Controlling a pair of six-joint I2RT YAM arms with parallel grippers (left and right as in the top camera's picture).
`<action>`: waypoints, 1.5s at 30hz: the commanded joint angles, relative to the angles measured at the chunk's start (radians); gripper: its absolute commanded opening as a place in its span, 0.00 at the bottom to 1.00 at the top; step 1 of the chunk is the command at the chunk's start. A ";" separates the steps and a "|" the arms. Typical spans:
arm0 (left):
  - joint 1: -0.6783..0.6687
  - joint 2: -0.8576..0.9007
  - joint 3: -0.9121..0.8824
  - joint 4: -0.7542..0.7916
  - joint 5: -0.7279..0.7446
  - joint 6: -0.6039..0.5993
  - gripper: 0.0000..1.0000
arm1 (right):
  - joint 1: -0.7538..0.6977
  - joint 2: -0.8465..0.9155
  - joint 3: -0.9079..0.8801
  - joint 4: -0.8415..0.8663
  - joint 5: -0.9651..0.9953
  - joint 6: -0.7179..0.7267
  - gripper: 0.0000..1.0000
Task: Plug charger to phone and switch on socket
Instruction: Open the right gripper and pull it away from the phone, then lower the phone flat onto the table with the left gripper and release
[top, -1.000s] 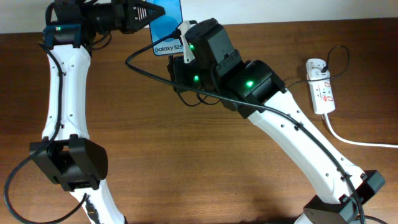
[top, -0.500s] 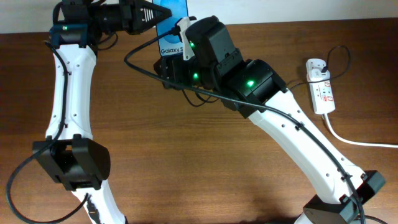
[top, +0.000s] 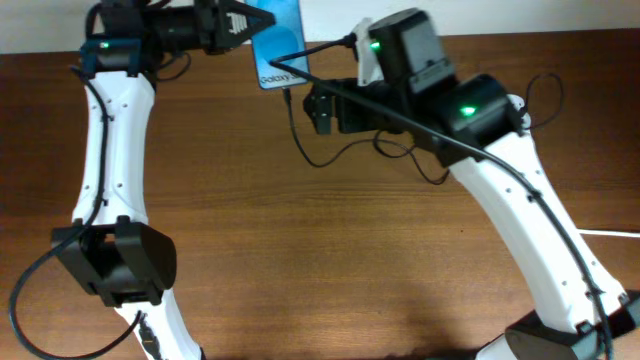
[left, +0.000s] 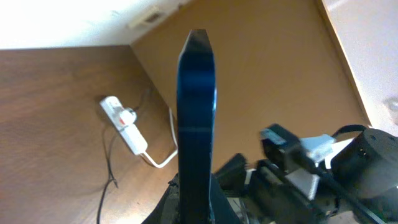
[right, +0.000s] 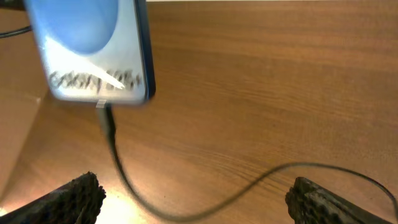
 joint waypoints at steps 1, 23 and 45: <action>0.014 -0.015 0.008 0.005 -0.042 0.017 0.00 | -0.005 -0.045 0.021 0.002 -0.206 -0.142 0.98; -0.241 0.274 0.008 -0.657 -0.763 0.571 0.00 | -0.390 -0.011 0.017 -0.343 0.021 -0.032 0.98; -0.188 0.439 0.001 -0.672 -0.729 0.440 0.00 | -0.389 0.053 0.001 -0.335 0.018 -0.032 0.99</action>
